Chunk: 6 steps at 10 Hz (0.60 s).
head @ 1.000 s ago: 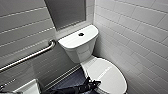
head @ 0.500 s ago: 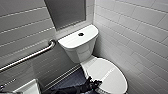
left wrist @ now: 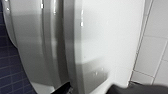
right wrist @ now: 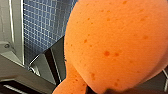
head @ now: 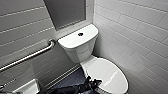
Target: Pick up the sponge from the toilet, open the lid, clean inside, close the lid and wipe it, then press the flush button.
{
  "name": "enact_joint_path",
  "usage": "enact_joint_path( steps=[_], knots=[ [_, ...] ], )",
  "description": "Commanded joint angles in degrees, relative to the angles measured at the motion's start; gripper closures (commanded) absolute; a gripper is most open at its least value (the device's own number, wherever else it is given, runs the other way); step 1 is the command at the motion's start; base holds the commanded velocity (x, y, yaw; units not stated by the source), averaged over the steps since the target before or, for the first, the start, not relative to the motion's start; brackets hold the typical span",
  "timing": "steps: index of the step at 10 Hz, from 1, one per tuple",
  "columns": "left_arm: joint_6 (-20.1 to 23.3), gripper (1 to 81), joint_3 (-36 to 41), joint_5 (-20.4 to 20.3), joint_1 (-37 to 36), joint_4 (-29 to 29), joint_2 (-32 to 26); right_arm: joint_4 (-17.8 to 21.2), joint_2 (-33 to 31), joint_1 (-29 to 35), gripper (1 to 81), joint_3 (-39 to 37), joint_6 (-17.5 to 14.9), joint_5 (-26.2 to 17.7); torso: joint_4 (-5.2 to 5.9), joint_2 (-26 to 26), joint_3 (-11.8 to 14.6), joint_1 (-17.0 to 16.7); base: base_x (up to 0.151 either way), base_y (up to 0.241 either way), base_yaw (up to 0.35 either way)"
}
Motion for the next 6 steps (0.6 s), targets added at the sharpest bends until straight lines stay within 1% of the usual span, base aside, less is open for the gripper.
enact_joint_path(
  steps=[1,4,5,6],
  knots=[
    [-1.26,1.0,10.18,-6.86,-12.02,0.64,-1.55,-1.23,-1.88,-0.64,81.1,1.17,0.16,-3.44,0.0,0.0,0.0,0.0,0.0,0.0,0.0],
    [-2.75,1.0,11.85,-7.04,-12.81,0.73,-2.6,-1.14,-1.35,-0.64,81.1,0.73,0.16,-3.43,0.0,0.0,-0.02,0.0,0.0,0.0,0.0],
    [-3.71,1.0,13.25,-7.65,-12.99,0.64,-3.47,-0.62,-1.09,-0.64,81.1,0.21,0.68,-3.34,0.0,0.0,-0.02,0.0,0.0,0.0,0.0],
    [-4.85,1.0,15.0,-8.17,-13.33,0.73,-4.7,-0.27,-0.56,-0.64,81.1,-0.31,1.82,-1.95,0.0,0.0,-0.02,0.0,0.0,0.0,0.0]
  ],
)
